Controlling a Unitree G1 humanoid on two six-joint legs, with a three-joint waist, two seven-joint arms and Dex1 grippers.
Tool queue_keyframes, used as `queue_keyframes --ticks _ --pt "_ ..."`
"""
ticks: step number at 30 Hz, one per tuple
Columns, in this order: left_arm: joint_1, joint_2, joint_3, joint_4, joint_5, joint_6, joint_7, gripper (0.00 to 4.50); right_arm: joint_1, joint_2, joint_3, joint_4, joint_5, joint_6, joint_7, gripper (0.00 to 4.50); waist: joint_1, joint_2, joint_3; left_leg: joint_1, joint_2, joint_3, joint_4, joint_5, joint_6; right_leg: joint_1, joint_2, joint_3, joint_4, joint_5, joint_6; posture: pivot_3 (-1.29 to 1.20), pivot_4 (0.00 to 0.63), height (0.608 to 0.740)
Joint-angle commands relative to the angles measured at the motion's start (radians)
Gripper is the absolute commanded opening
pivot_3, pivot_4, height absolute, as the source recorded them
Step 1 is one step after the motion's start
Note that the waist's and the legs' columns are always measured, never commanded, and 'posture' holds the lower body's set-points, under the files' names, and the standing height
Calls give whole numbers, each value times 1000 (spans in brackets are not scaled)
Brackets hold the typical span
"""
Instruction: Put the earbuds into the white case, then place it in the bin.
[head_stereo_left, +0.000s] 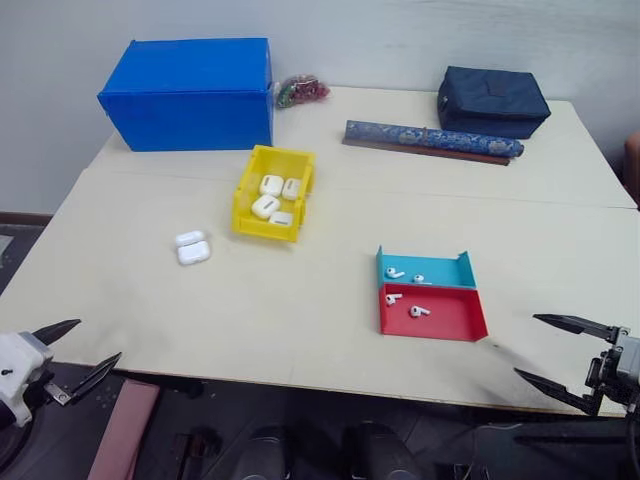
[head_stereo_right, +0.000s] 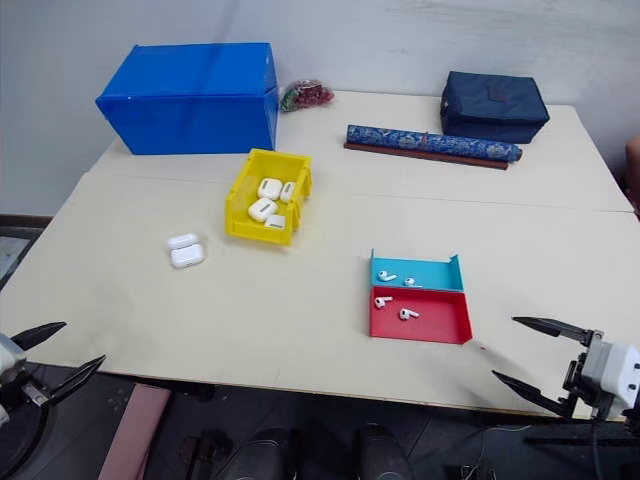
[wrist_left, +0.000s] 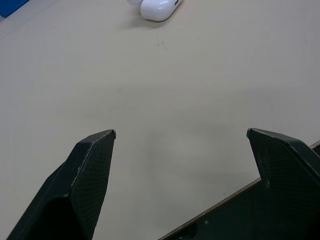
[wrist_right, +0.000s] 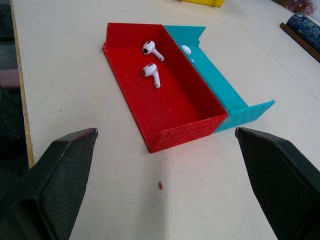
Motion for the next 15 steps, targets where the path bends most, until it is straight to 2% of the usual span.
queue_keyframes --ticks 1,7,11,15 --pt "11 -6 35 -61 -22 8 22 4411 -22 -15 14 -21 32 30 9 4500 -1 0 0 0 0 0 0 0 0 0 0 0 0 0 0 0 150 740" --pt "11 -30 80 -119 -103 140 81 4411 -107 47 88 -143 127 121 -16 4500 -5 0 0 0 0 0 0 0 0 0 0 0 2 0 0 0 150 740" --pt "-33 -148 168 -203 -139 366 394 4411 -202 140 117 -211 168 123 -87 4500 -4 0 0 0 0 0 1 0 -1 0 0 0 2 0 0 0 150 740" --pt "-46 -253 218 -324 -194 559 607 4411 -247 203 132 -239 172 90 -103 4500 3 -2 -1 0 0 0 1 0 0 0 0 -1 3 0 1 0 150 740"
